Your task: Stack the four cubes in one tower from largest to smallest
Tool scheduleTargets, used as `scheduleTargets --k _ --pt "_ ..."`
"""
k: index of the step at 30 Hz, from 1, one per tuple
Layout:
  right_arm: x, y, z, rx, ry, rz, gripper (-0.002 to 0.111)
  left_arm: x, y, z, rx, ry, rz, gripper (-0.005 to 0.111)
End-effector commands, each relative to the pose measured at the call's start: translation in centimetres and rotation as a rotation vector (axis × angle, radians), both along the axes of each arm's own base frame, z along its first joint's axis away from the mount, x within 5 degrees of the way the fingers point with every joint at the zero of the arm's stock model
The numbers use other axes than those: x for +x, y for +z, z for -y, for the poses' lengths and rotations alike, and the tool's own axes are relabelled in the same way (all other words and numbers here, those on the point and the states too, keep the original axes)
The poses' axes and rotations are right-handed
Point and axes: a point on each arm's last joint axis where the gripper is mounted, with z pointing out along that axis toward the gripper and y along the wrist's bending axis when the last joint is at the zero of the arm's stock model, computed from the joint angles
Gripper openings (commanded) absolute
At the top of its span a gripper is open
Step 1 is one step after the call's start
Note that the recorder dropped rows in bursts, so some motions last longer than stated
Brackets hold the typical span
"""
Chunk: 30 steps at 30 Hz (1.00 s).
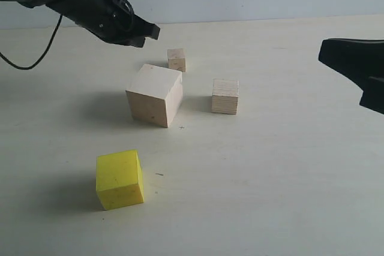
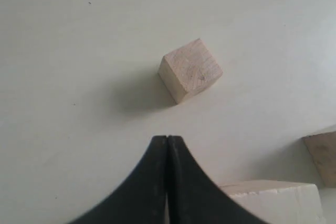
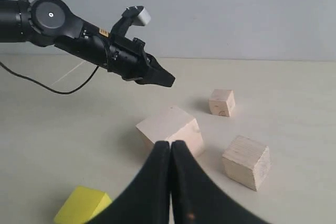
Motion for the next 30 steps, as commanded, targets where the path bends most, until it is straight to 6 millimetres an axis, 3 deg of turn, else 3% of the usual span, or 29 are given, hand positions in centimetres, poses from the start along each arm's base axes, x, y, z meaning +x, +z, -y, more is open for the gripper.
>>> scheduleTargets --k 1,9,16,30 --pt "0.0 0.2 -0.2 0.013 0.024 0.002 0.0 0.6 -0.8 0.4 0.001 -0.023 -0.035 0.0" --pt "-0.2 0.3 -0.4 0.022 0.051 0.002 0.0 0.2 -2.5 1.3 -0.022 -0.084 -0.119 0.0" --pt "-0.2 0.3 -0.4 0.03 0.049 -0.008 0.0 -0.7 -2.5 2.8 -0.034 -0.143 -0.145 0.0" --pt "-0.2 0.2 -0.4 0.03 0.049 -0.011 0.0 -2.1 -2.9 2.9 -0.023 -0.205 -0.283 0.0"
